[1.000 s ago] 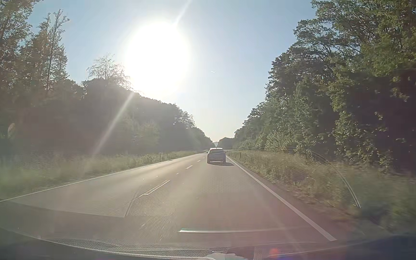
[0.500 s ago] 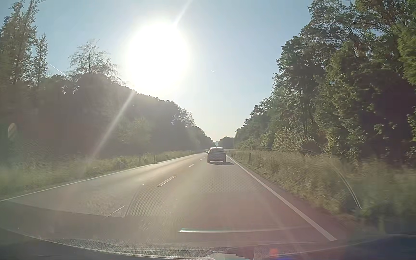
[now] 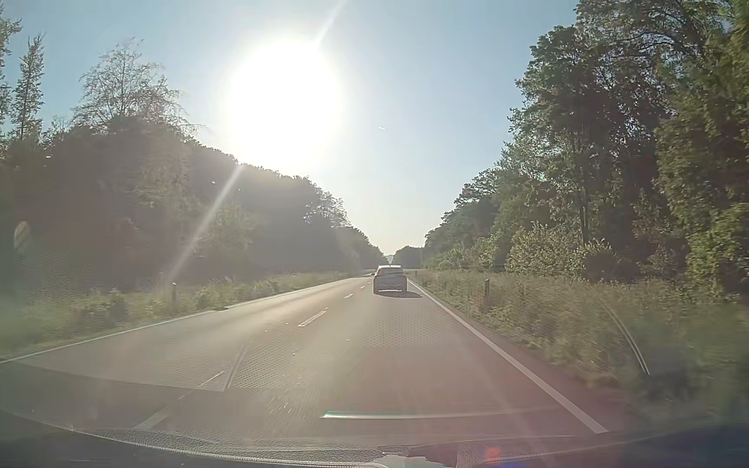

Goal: Follow the waypoints while adhering to traffic rules and regulations

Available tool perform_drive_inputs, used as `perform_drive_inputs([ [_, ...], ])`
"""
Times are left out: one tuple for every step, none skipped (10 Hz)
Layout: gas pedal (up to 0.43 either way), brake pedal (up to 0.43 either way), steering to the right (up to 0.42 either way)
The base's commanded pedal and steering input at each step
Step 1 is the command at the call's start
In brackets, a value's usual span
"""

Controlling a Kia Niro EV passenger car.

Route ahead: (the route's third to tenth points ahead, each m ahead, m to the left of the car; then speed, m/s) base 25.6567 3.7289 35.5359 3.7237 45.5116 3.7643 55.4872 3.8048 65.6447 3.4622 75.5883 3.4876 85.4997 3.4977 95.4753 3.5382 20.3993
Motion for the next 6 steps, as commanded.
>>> perform_drive_inputs([
  [0.157, 0.0, 0.001],
  [0.157, 0.0, 0.002],
  [0.157, 0.0, 0.001],
  [0.157, 0.0, 0.001],
  [0.157, 0.0, 0.002],
  [0.169, 0.0, 0.002],
])
